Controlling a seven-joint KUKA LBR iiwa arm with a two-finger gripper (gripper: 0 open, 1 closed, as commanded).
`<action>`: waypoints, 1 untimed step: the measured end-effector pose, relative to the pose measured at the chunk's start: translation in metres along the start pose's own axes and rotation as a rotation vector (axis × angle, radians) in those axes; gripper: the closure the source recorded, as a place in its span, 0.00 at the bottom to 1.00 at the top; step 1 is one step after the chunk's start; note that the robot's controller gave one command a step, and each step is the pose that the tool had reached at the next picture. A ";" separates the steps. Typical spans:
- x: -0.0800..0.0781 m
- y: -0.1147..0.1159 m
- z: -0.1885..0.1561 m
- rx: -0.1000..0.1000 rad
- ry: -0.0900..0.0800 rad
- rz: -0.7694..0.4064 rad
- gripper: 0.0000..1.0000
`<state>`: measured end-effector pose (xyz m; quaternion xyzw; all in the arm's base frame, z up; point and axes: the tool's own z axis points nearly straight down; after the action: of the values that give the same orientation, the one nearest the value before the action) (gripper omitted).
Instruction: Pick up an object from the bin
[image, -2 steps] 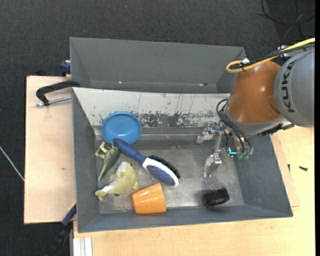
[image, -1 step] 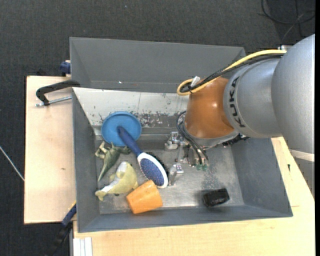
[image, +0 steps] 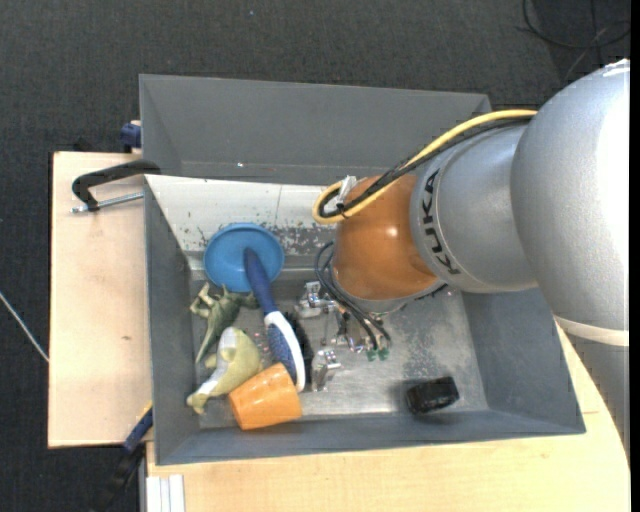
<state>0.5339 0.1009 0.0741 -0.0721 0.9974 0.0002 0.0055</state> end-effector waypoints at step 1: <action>0.007 0.074 0.001 0.004 0.000 -0.027 0.00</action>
Offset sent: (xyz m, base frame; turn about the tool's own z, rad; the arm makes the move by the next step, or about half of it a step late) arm -0.0214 0.0727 -0.0041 -0.0296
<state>0.5161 0.1728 0.0731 -0.0853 0.9963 -0.0017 0.0056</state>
